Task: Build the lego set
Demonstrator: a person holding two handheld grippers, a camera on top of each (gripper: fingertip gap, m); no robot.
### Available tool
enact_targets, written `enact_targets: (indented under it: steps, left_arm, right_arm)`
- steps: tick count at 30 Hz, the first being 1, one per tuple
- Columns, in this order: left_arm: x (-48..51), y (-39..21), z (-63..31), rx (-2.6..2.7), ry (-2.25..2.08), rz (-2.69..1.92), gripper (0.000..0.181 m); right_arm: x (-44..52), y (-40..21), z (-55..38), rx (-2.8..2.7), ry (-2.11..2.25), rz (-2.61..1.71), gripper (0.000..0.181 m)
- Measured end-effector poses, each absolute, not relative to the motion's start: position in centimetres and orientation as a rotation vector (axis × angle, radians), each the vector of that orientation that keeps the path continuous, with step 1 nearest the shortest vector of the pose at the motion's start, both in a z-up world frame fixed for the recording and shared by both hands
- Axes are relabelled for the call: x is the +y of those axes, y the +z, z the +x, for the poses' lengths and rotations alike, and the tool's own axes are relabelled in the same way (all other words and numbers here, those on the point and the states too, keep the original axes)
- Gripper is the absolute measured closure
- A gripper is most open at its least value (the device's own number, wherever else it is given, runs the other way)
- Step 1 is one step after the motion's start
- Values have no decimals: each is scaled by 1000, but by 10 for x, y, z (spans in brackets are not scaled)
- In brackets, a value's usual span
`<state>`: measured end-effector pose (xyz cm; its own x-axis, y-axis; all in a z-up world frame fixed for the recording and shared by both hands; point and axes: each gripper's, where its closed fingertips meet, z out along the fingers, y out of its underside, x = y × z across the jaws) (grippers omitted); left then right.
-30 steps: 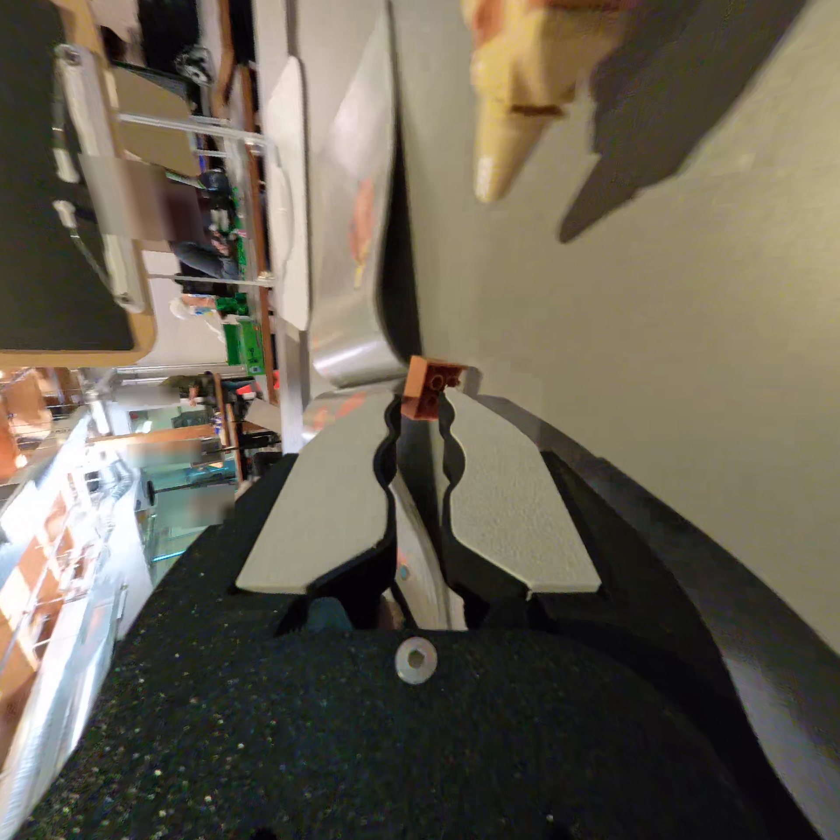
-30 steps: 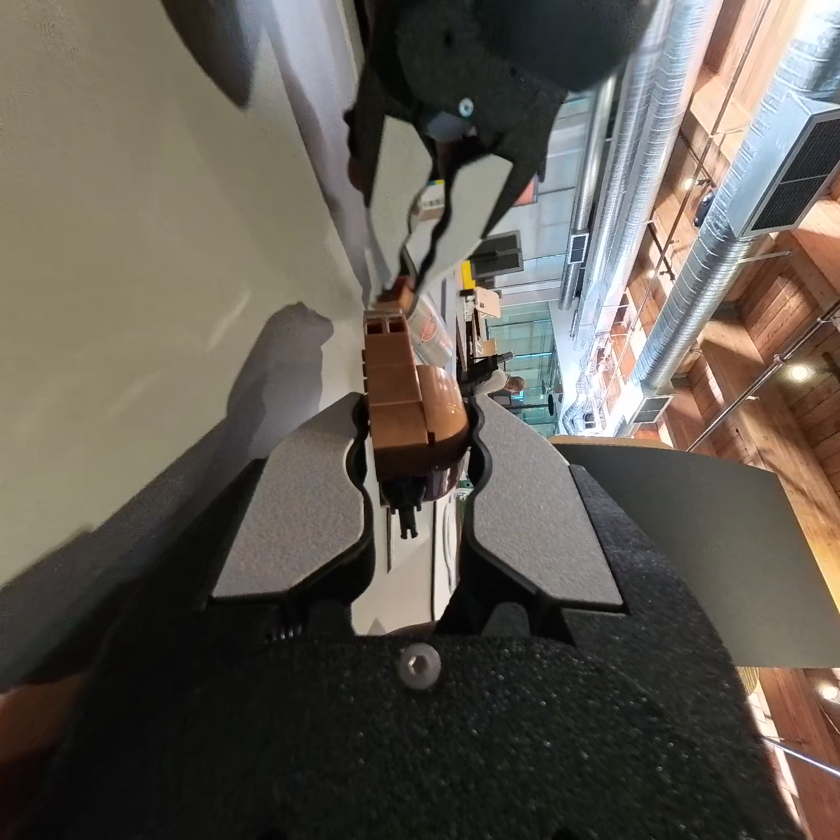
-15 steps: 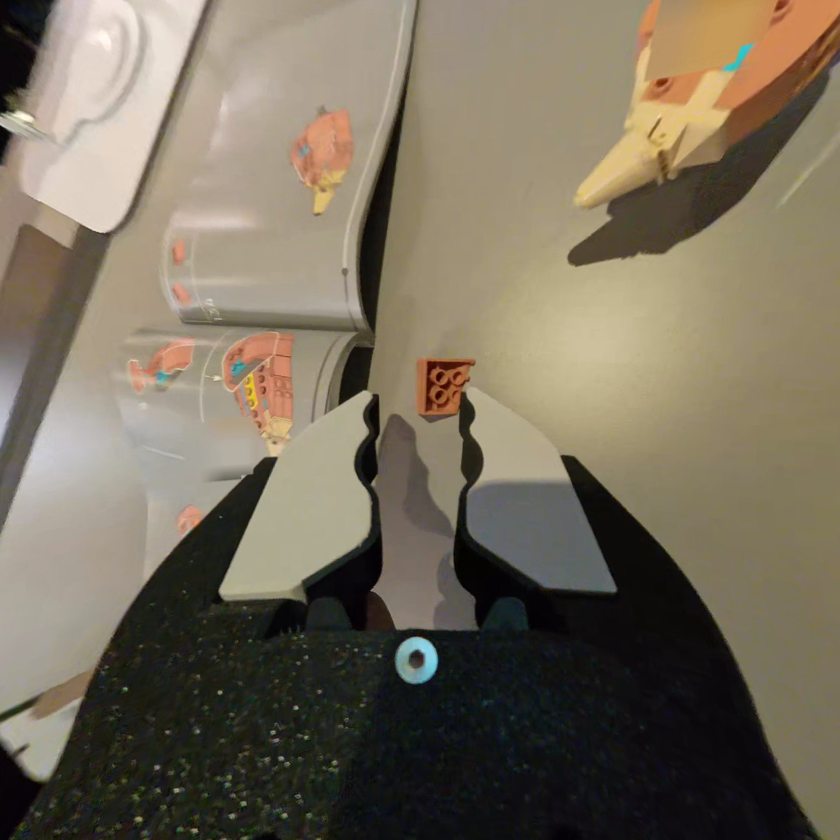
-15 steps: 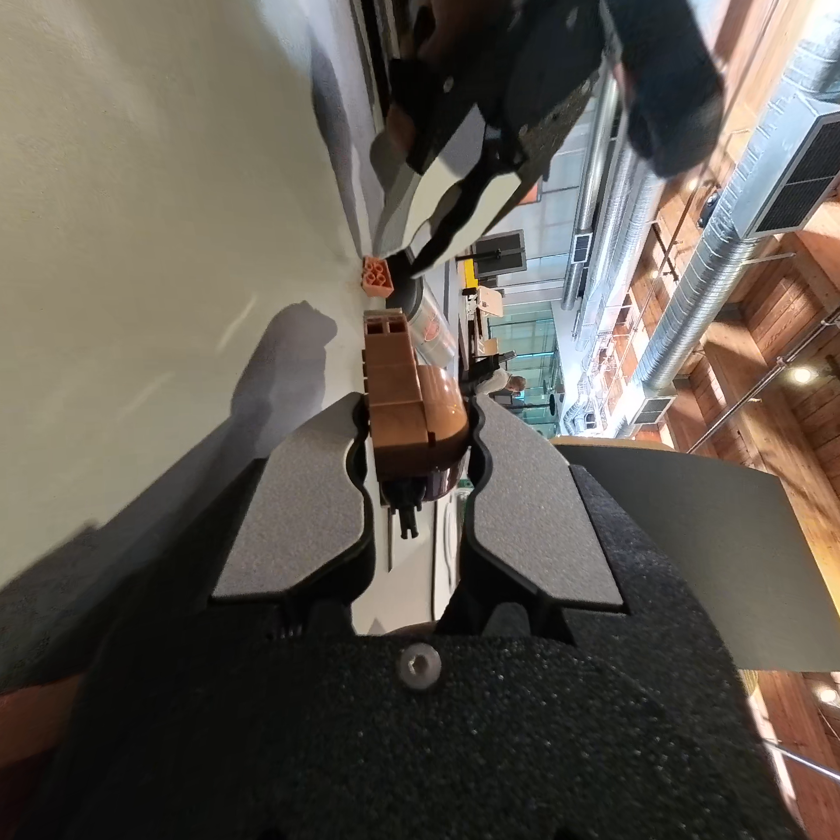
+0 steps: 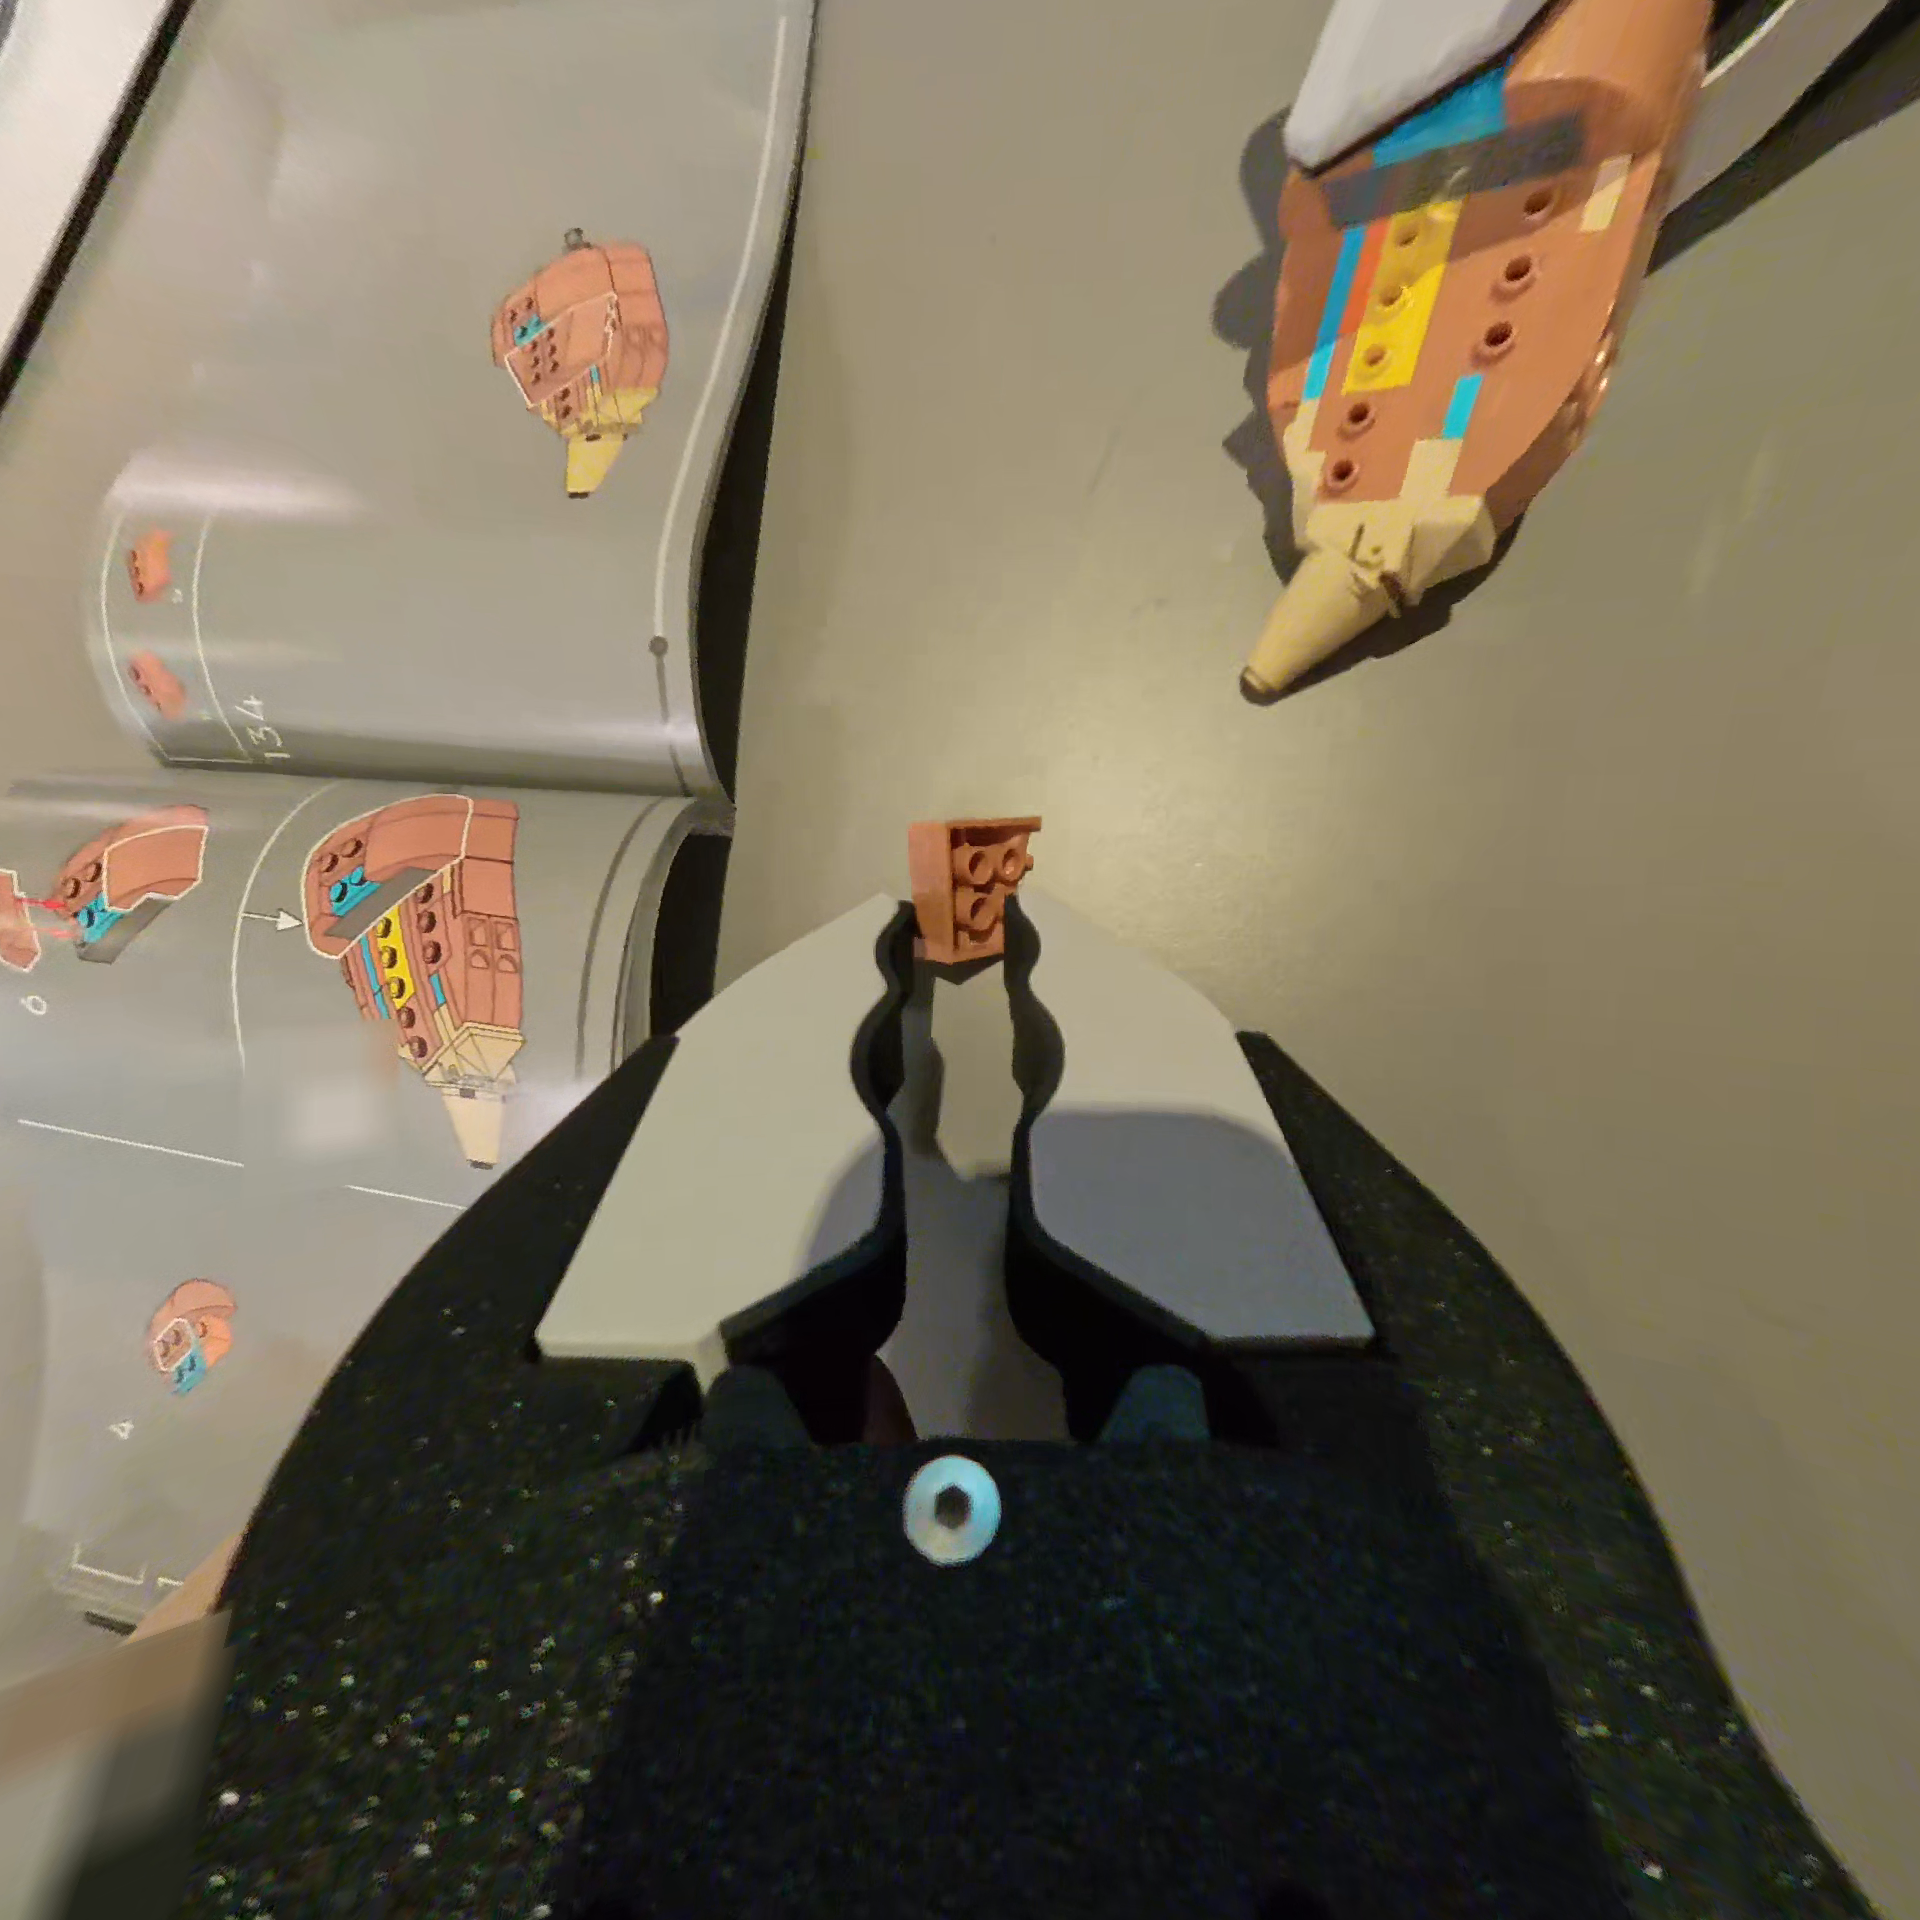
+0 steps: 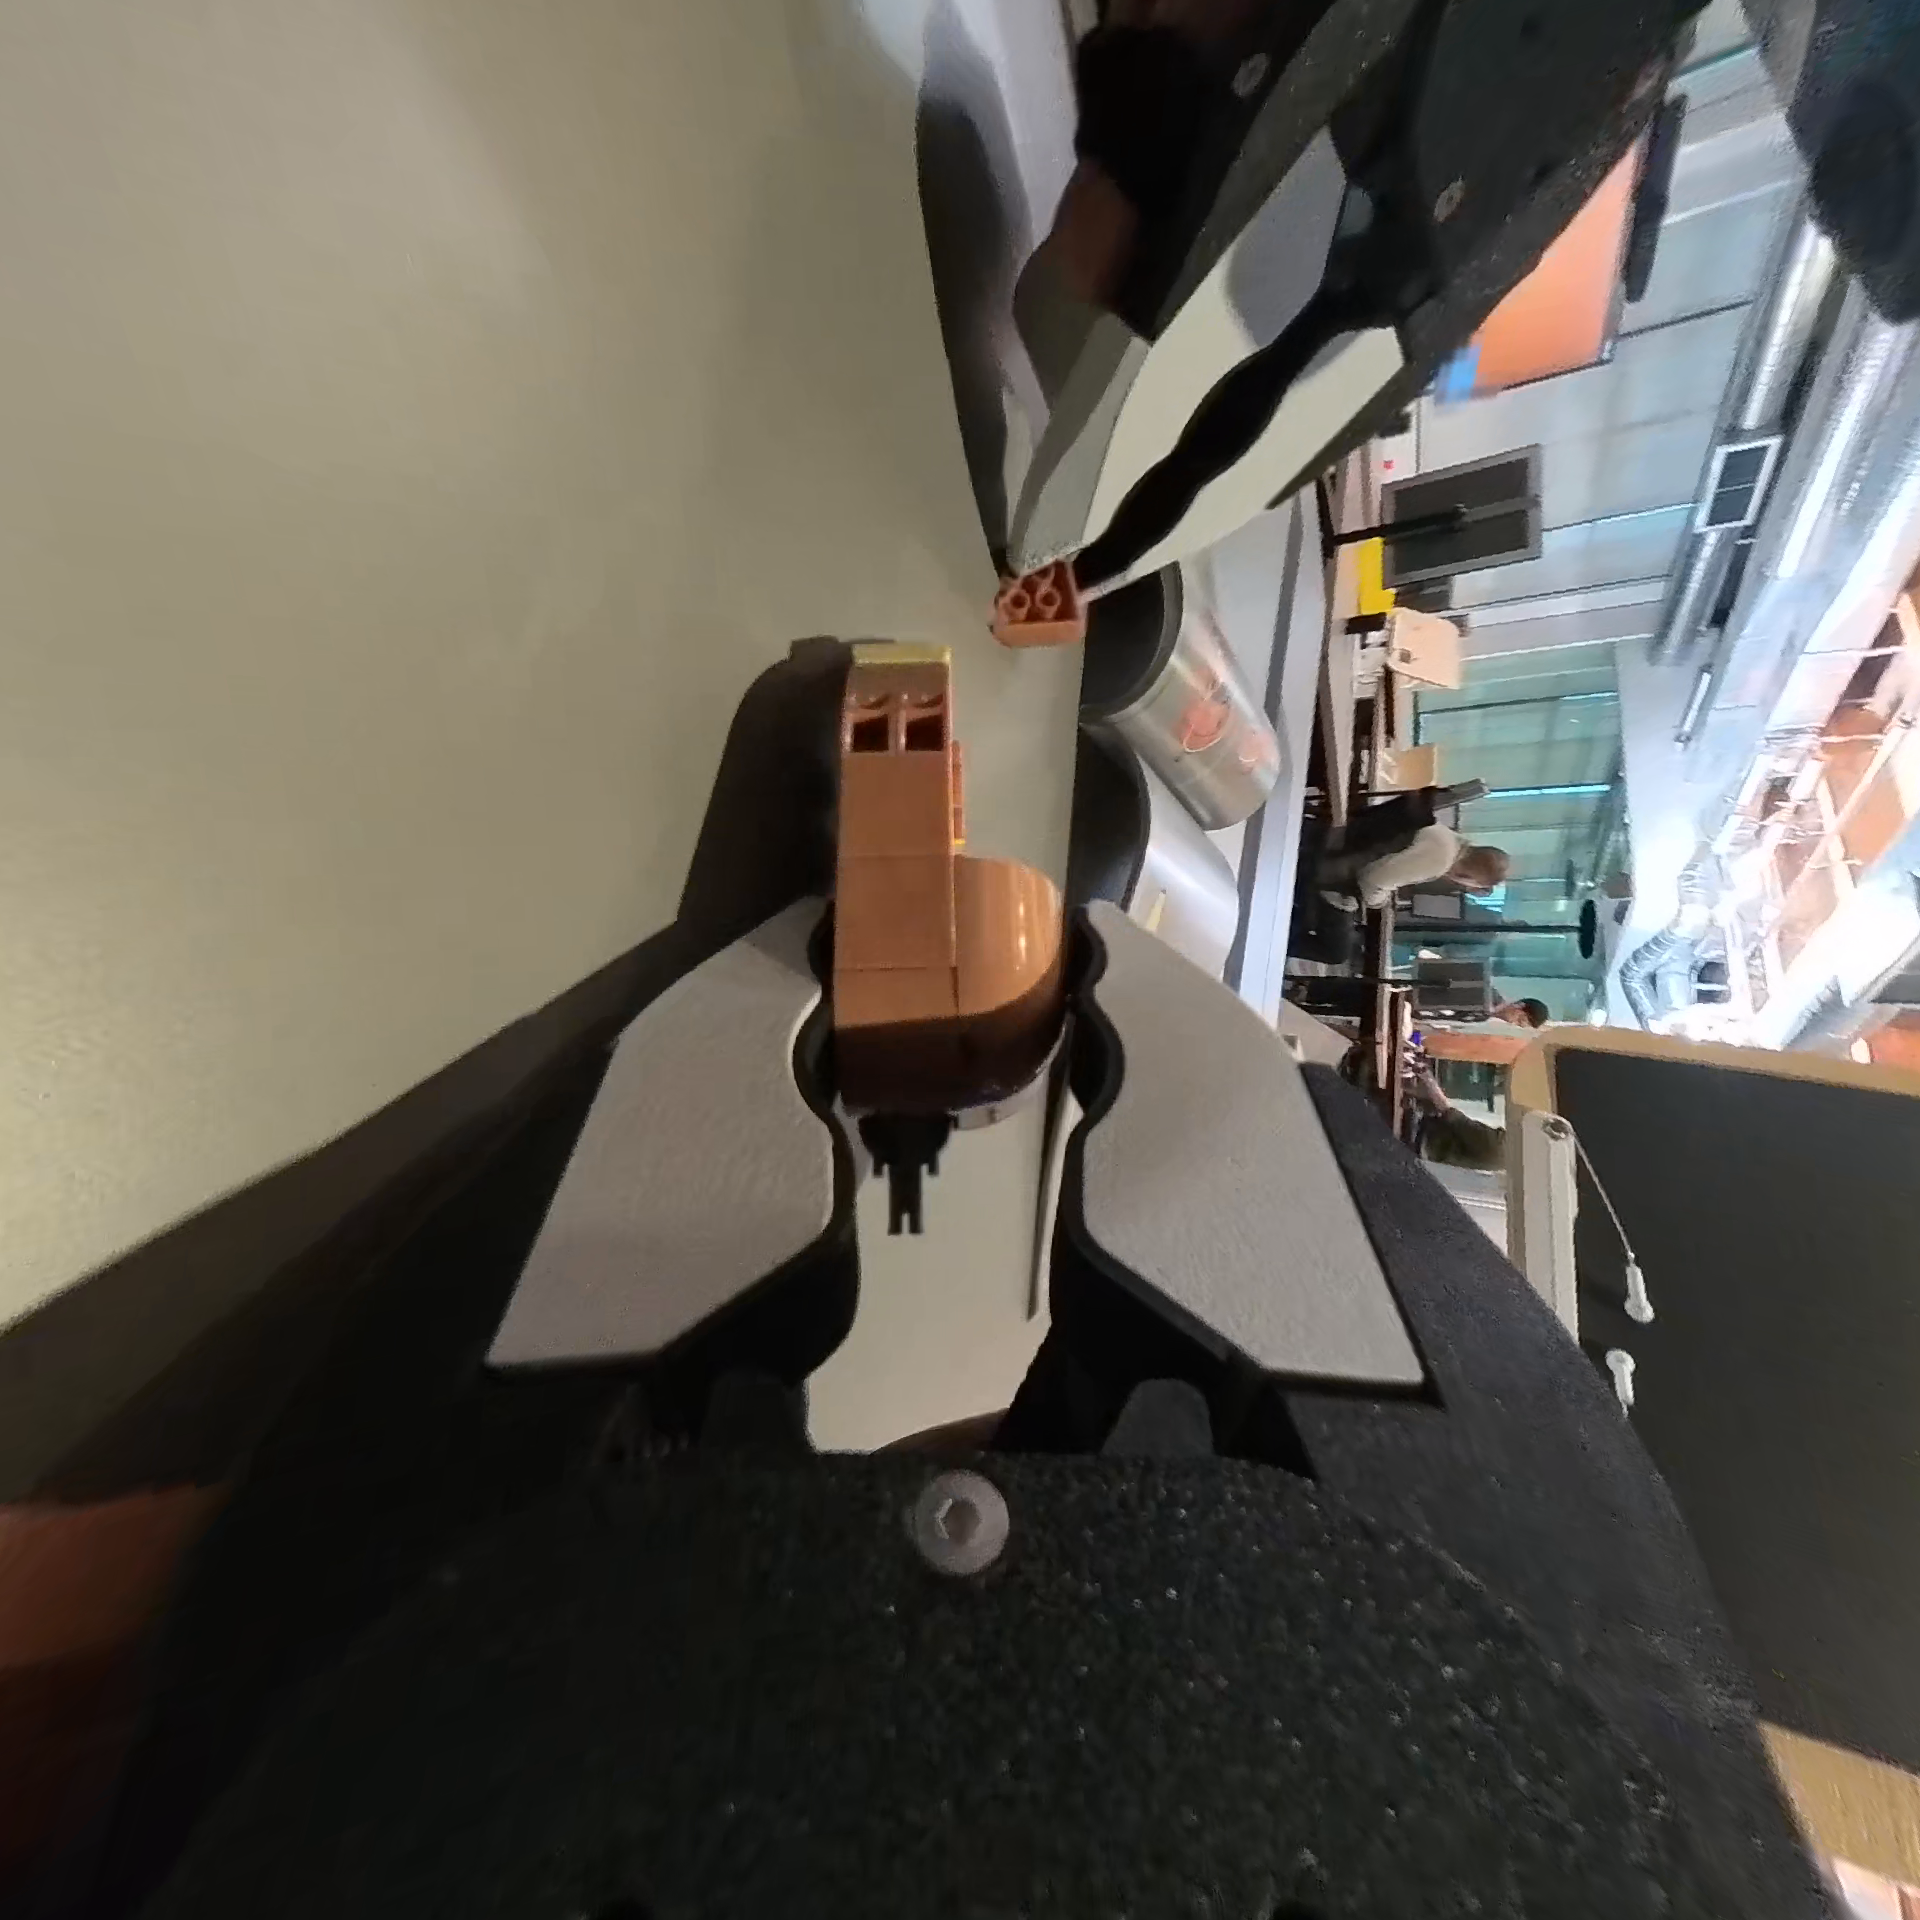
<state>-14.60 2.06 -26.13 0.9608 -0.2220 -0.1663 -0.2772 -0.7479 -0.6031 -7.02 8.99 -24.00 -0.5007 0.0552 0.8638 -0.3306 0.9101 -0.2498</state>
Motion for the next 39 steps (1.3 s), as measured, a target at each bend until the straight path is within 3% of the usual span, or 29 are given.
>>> enact_targets:
  steps: [6, 11, 21, 25, 29, 39]
  left_arm:
    - [30, -260, -132, 369, 69, -2386, 165]
    - [34, -257, -126, 383, 67, -2338, 165]
    - [47, -241, -117, 390, 102, -2197, 165]
    - [56, -228, -110, 407, 157, -2081, 165]
    - [64, -218, -104, 455, 274, -2000, 165]
    - [71, -200, -69, 701, 498, -1836, 165]
  right_arm:
    - [95, -242, -61, -2141, 431, 214, 140]
    - [98, -240, -51, -2232, 481, 163, 125]
    - [102, -243, -21, -2437, 560, 49, 120]
    - [98, -228, -13, -2461, 695, -27, 122]
    - [91, -201, -43, -2295, 850, -221, 136]
    - [77, -208, -68, -2288, 861, -391, 141]
